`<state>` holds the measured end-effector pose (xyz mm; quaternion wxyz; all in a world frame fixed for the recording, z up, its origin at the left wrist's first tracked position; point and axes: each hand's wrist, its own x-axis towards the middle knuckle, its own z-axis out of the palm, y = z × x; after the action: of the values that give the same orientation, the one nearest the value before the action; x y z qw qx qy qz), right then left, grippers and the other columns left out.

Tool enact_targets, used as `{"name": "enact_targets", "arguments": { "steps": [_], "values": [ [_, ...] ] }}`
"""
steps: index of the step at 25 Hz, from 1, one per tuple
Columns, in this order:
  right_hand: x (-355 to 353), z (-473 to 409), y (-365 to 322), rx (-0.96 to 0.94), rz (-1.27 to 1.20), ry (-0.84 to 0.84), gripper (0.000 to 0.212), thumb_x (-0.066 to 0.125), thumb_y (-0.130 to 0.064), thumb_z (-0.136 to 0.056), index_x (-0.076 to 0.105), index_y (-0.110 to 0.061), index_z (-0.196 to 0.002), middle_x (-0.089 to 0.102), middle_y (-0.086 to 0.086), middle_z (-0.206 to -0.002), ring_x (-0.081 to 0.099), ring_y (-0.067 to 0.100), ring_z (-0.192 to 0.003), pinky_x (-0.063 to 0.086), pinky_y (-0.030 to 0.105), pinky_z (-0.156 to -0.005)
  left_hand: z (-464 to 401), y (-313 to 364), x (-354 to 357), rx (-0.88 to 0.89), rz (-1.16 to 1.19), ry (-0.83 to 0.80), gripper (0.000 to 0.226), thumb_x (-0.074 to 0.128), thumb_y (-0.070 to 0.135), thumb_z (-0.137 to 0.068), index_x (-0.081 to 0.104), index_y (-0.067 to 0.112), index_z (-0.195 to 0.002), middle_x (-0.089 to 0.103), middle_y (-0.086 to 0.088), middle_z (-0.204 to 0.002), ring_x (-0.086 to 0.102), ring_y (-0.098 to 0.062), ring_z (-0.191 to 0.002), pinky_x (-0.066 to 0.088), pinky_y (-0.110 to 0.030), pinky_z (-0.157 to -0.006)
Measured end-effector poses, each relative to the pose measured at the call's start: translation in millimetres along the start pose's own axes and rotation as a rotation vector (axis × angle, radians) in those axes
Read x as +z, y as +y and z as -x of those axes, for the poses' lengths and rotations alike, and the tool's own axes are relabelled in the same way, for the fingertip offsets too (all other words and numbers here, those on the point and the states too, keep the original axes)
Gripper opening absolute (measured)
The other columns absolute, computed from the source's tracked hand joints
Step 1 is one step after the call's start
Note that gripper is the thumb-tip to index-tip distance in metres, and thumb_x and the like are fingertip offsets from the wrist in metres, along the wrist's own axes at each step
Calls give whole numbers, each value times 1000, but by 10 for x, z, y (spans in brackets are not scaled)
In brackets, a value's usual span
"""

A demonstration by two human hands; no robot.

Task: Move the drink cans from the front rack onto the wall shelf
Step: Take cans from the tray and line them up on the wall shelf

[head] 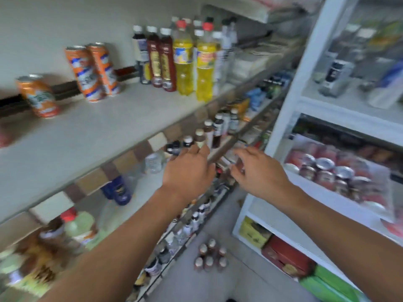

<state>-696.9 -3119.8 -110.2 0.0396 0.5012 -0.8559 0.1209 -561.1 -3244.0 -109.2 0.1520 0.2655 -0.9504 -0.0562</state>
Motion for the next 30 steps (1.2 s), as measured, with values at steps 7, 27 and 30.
{"name": "enact_targets", "arguments": {
  "steps": [7,27,30],
  "values": [
    [133,389,1847,402,-23,-86,40,48,-43,-97,50,-24,-131,60,4,-126,60,31,-112,53,41,-84,-879,1363,846,225,100,-149,37,41,42,-97,47,24,-128,54,-4,-125,51,-27,-117,50,-44,-86],
    [832,645,4165,1121,-15,-156,82,71,-37,-85,23,-4,-142,36,24,-139,35,41,-128,43,49,-97,-1778,3104,2028,418,222,-333,31,47,37,-94,52,19,-119,61,-5,-117,58,-27,-105,45,-35,-79],
    [923,649,4192,1142,-143,-82,93,77,-41,-76,21,-11,-145,41,20,-135,39,42,-125,43,53,-95,-1773,3179,2085,411,248,-350,29,47,38,-94,54,19,-115,61,-5,-115,59,-28,-102,42,-33,-71]
  ]
}}
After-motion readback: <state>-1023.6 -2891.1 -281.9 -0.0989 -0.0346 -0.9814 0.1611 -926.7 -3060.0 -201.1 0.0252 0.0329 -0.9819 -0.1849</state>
